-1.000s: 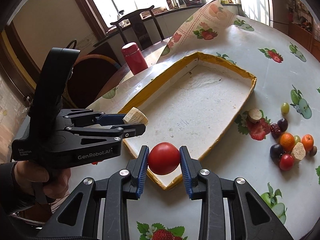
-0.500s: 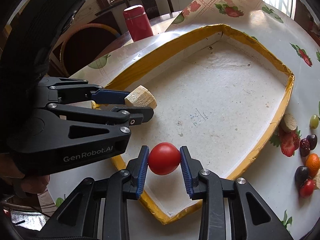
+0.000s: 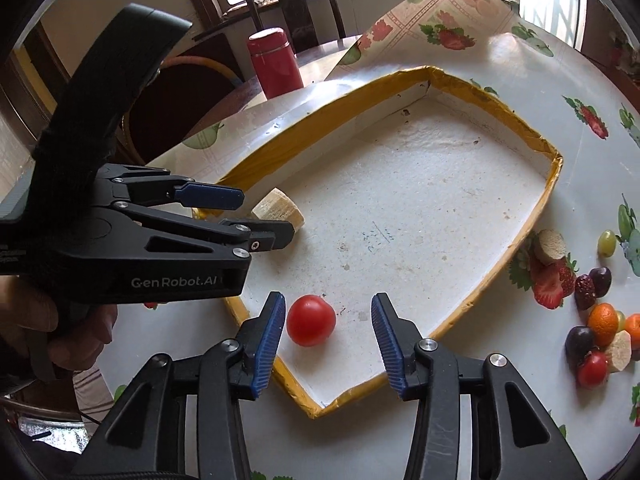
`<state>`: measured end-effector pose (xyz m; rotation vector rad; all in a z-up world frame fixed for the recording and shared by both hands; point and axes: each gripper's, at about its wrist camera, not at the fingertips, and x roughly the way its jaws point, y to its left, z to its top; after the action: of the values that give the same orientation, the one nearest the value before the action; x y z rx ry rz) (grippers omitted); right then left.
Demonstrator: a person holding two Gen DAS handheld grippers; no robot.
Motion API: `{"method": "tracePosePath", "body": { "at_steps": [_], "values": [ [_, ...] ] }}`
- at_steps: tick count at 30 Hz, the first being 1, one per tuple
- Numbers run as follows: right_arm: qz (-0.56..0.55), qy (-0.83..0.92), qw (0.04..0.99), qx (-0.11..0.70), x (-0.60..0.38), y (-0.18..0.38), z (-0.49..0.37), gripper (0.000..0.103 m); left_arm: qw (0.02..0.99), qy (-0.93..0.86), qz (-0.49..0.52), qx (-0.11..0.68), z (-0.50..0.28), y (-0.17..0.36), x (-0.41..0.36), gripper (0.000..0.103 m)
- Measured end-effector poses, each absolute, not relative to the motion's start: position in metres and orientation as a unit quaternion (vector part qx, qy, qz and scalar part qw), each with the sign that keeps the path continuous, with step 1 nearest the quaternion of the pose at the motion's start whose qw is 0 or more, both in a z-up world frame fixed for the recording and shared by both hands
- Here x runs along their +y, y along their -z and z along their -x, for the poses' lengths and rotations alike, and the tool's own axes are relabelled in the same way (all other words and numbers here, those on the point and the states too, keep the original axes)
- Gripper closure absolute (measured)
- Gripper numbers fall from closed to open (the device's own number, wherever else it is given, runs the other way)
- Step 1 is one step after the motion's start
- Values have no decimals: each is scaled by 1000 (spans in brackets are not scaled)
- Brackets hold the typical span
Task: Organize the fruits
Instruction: 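Open the right gripper to drop the tomato while the left gripper releases the slice, then move both grippers back to the fruit cluster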
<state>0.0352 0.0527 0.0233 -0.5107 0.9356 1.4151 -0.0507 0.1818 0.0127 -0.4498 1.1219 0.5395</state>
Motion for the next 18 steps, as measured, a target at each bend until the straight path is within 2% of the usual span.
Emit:
{"method": "tracePosePath", "body": {
  "at_steps": [4, 18],
  "values": [
    [184, -609, 655, 407, 19, -39, -49, 50, 799, -239, 212, 509, 48, -27, 172, 46],
    [116, -521, 729, 429, -79, -46, -103, 49, 833, -149, 175, 503, -2, -50, 92, 46]
  ]
}}
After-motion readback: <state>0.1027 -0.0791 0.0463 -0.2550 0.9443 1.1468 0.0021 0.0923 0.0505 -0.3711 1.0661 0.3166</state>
